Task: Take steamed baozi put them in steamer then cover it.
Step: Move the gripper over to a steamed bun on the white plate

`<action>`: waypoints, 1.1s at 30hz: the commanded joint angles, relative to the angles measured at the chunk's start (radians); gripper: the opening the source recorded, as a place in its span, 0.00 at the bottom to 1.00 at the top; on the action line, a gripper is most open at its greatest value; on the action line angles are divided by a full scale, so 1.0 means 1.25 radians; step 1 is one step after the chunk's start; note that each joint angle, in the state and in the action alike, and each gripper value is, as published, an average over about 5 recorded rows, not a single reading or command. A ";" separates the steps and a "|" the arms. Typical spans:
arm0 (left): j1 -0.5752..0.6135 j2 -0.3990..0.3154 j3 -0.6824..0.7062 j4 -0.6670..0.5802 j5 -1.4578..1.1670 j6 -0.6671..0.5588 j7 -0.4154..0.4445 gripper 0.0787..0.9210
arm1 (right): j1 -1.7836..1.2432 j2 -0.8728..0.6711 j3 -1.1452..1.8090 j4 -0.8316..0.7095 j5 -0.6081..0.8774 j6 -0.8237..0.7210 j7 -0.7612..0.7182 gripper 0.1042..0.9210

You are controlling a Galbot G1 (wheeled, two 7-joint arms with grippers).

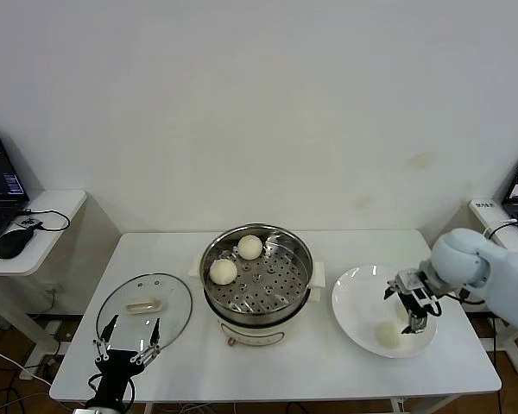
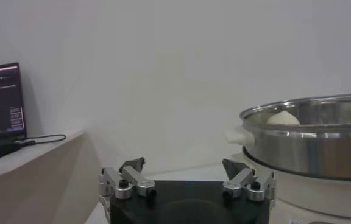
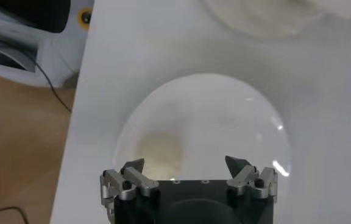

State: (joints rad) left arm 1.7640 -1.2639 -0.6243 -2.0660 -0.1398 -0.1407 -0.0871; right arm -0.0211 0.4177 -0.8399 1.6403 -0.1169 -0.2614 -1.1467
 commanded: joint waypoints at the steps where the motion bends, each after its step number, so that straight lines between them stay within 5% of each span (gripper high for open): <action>1: 0.002 -0.001 -0.003 0.000 0.000 0.000 0.000 0.88 | -0.141 0.009 0.090 -0.036 -0.046 0.008 0.005 0.88; 20: -0.006 0.000 -0.003 0.010 -0.002 0.000 0.001 0.88 | -0.171 0.069 0.107 -0.116 -0.068 -0.004 0.026 0.86; 33: -0.007 0.001 -0.004 0.009 -0.003 -0.001 0.000 0.88 | -0.136 0.074 0.094 -0.120 -0.047 -0.016 0.019 0.64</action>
State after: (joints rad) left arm 1.7557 -1.2630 -0.6294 -2.0540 -0.1438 -0.1415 -0.0868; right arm -0.2015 0.5038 -0.7258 1.5013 -0.1799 -0.2800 -1.1217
